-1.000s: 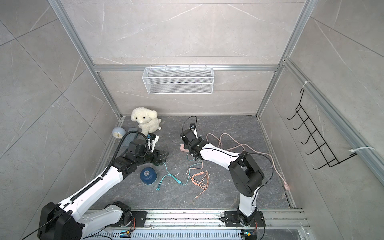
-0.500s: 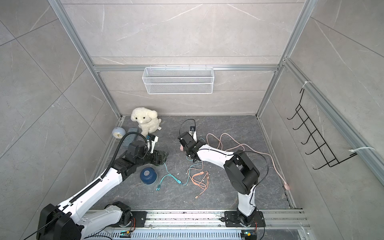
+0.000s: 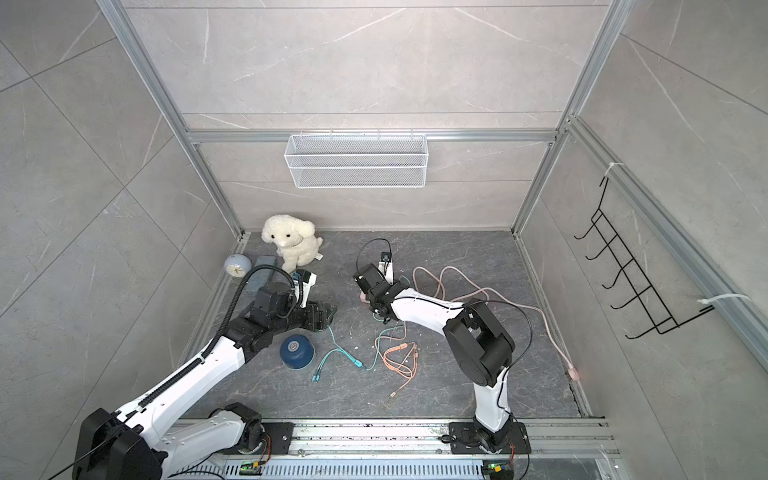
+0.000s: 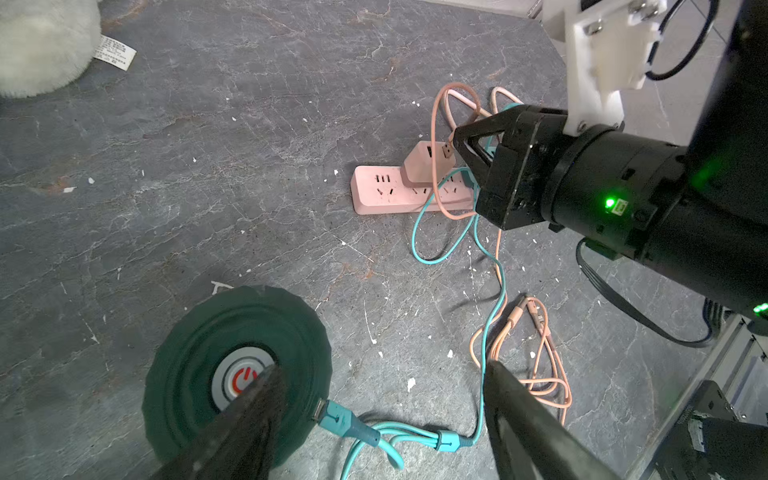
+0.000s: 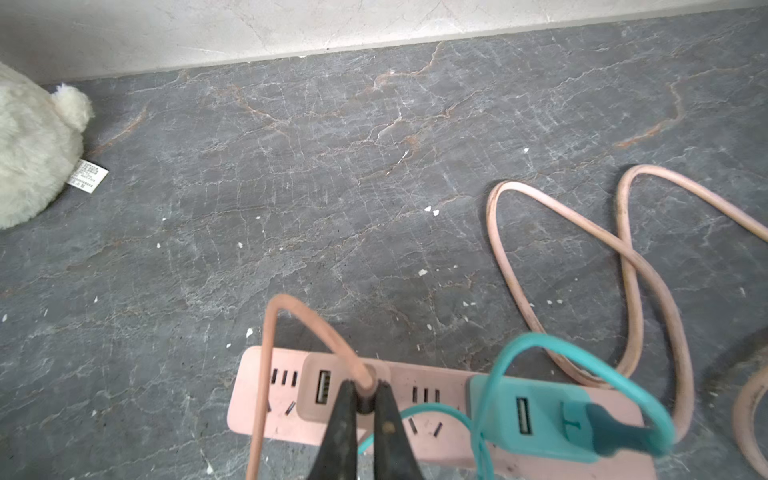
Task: Charge the cordless meat grinders
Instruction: Insert the charging cable into the plug.
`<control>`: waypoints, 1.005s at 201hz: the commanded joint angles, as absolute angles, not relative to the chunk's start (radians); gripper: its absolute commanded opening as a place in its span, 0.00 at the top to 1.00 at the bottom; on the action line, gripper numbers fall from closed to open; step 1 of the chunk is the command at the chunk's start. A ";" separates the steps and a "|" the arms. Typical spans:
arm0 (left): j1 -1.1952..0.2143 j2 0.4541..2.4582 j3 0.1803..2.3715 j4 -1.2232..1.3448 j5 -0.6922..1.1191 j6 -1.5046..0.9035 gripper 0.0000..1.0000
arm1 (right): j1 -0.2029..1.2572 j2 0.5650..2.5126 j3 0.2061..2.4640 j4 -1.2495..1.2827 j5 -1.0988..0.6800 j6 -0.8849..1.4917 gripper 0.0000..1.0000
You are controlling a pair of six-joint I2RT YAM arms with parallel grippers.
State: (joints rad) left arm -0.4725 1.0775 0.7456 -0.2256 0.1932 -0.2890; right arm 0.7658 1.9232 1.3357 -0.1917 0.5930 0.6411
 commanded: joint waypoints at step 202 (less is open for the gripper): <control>-0.472 1.029 0.741 -0.198 0.188 -0.297 0.23 | 0.796 2.139 1.368 -0.468 0.387 0.776 1.00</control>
State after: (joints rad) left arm -0.4725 1.0504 0.7361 -0.2146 0.1921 -0.2890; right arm 0.7792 1.9976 1.4261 -0.3115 0.6064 0.7284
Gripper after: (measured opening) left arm 0.774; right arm 0.081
